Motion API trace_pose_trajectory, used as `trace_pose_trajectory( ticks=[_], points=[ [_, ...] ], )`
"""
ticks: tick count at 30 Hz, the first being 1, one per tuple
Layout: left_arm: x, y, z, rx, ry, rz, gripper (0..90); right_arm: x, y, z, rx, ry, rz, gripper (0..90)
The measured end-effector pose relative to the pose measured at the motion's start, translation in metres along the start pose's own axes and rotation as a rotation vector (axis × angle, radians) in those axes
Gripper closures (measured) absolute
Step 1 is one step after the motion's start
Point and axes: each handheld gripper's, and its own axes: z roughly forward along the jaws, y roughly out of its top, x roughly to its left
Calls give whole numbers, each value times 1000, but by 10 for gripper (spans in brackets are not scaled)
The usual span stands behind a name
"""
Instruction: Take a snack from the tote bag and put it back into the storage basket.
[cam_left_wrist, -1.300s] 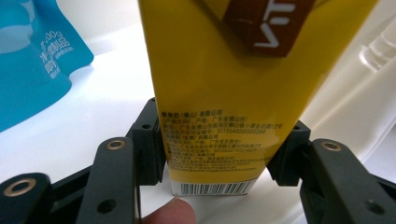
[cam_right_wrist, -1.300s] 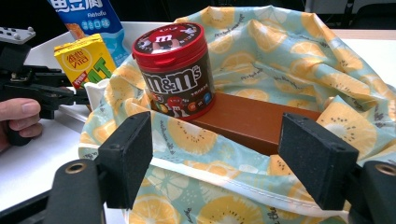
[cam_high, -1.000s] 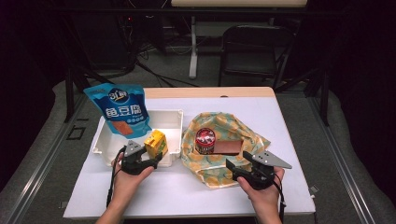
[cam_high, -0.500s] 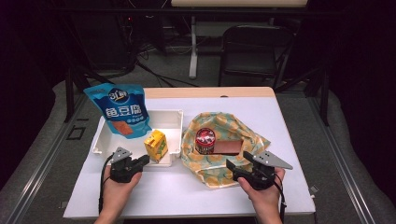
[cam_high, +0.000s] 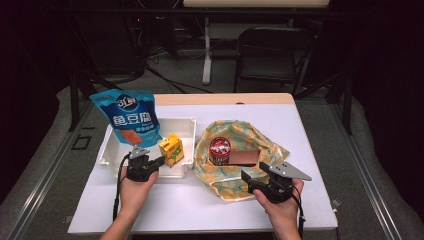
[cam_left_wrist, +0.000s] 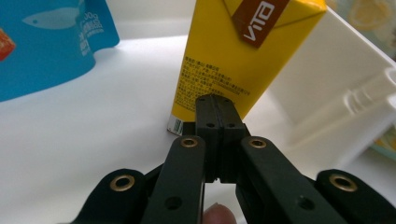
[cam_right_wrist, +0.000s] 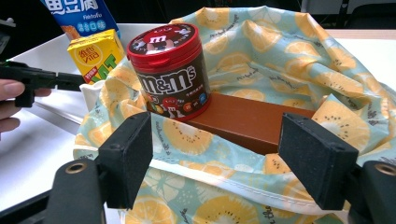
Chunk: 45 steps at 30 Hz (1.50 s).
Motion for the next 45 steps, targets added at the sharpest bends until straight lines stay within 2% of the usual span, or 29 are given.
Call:
trace_pose_trajectory(
  ticks=[2, 5, 6, 9, 11, 16, 18, 24, 27, 29, 31, 32, 33, 35, 38, 40, 41, 42, 44, 45],
  points=[
    [0, 4, 3, -11, -6, -23, 899, -1, 0, 0, -1, -2, -1, 261],
    [2, 9, 9, -7, 6, -16, 899, -1, 0, 0, -3, 1, -1, 261],
    [2, 11, 10, 1, 3, -18, 899, -1, 0, 0, -4, 4, -2, 260],
    [5, 15, 19, -21, -11, -45, 899, 0, 0, 1, -5, 5, -3, 261],
    [6, 18, 24, -14, -6, -47, 899, 0, 0, 2, -4, 5, 0, 261],
    [6, 25, 31, -18, -28, -78, 898, -2, 0, 1, -12, 0, 8, 261],
    [5, 27, 32, -8, -29, -75, 898, -3, 0, 1, -7, 0, 5, 262],
    [2, 31, 40, -32, -16, -81, 896, -1, 0, 2, -2, 2, 2, 262],
    [3, 34, 43, -28, -13, -65, 898, -1, 0, 2, 0, 2, 2, 262],
    [4, 33, 45, -41, -17, -82, 898, -1, 0, 3, -1, 2, 3, 262],
    [5, 32, 45, -21, -2, -84, 898, -2, -1, 3, -3, 2, 5, 262],
    [6, 31, 45, -22, -8, -82, 897, -2, -1, 3, -4, 0, 3, 262],
    [6, 30, 43, -7, -13, -78, 890, -2, -1, 3, -4, -1, 4, 262],
    [6, 29, 39, -8, -12, -59, 877, -3, -1, 2, -1, -2, 5, 262],
    [1, 26, 28, 4, -38, -28, 895, -3, -1, 2, -7, -4, 5, 262],
    [-6, 24, 25, 36, -52, 39, 900, -4, -1, 2, -6, -4, 10, 262],
    [-11, 23, 26, 50, -51, 71, 900, -4, -1, 2, -5, -5, 10, 262],
    [-15, 22, 26, 58, -32, 102, 900, -4, -1, 3, -9, -6, 13, 262],
    [-19, 22, 28, 61, -19, 112, 900, -3, 0, 3, -8, -6, 6, 262],
    [-20, 24, 29, 59, -28, 109, 900, -2, 0, 3, -5, -4, 8, 262]
  ],
)
